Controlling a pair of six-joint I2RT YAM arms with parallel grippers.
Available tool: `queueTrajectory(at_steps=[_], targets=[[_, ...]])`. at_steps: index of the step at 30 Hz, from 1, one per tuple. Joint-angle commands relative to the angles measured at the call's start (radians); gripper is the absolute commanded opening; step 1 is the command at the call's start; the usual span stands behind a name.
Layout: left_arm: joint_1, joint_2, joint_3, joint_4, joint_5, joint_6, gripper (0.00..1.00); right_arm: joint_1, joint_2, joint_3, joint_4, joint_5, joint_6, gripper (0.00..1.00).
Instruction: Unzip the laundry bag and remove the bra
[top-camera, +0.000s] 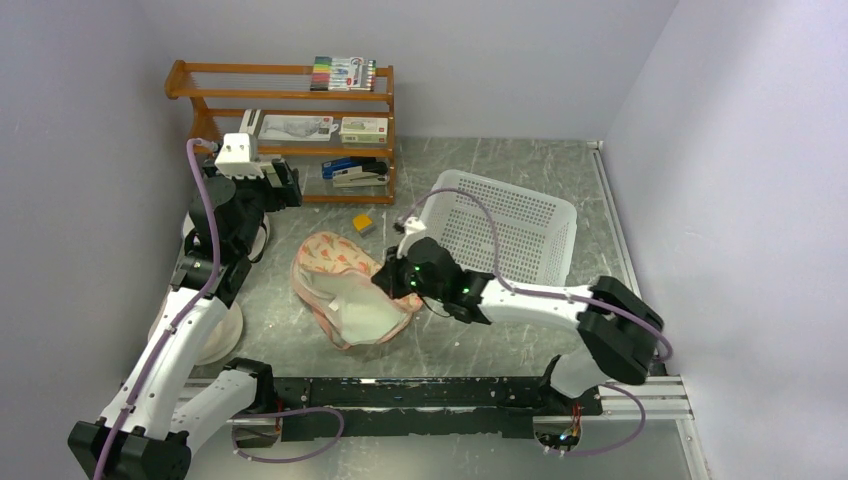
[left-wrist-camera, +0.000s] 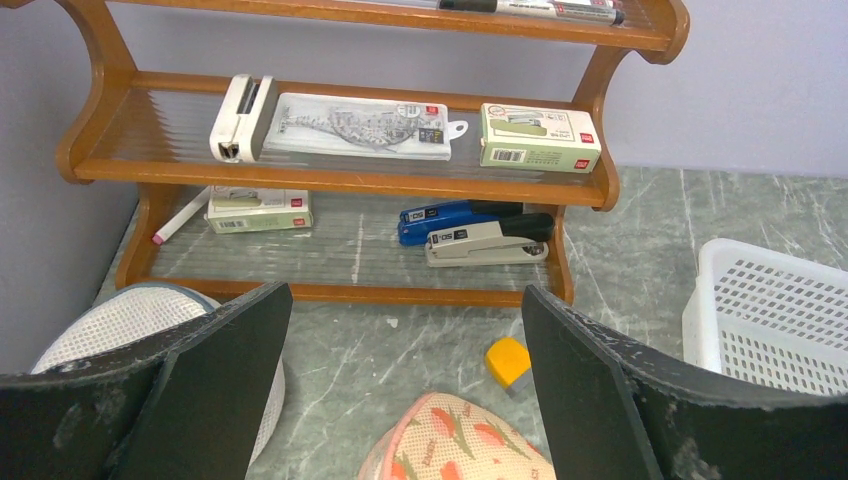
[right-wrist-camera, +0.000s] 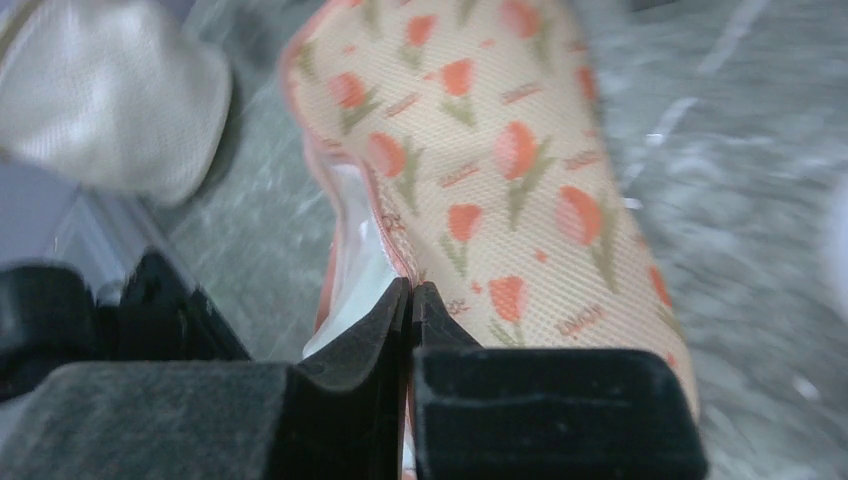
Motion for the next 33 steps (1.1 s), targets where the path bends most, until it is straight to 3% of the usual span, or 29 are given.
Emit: queueTrajectory(at_steps=[1,6,14,23,26,33], targets=[[0.013,-0.003,0.02,0.018,0.026,-0.014,0.97,-0.009,-0.146,-0.092,-0.071,0.386,0.198,0.0],[0.014,0.003,0.018,0.019,0.029,-0.015,0.96,-0.011,-0.154,-0.121,-0.202,0.684,0.347,0.0],[0.019,0.007,0.018,0.02,0.044,-0.021,0.95,-0.042,-0.074,-0.077,-0.267,0.899,0.252,0.0],[0.019,0.014,0.019,0.018,0.048,-0.021,0.94,-0.172,-0.096,-0.148,-0.128,0.871,0.086,0.02],[0.019,0.023,0.018,0.023,0.059,-0.024,0.94,-0.22,-0.081,-0.133,-0.154,0.85,0.061,0.04],[0.02,0.016,0.023,0.016,0.048,-0.021,0.94,-0.284,-0.069,-0.114,-0.207,0.749,-0.042,0.27]])
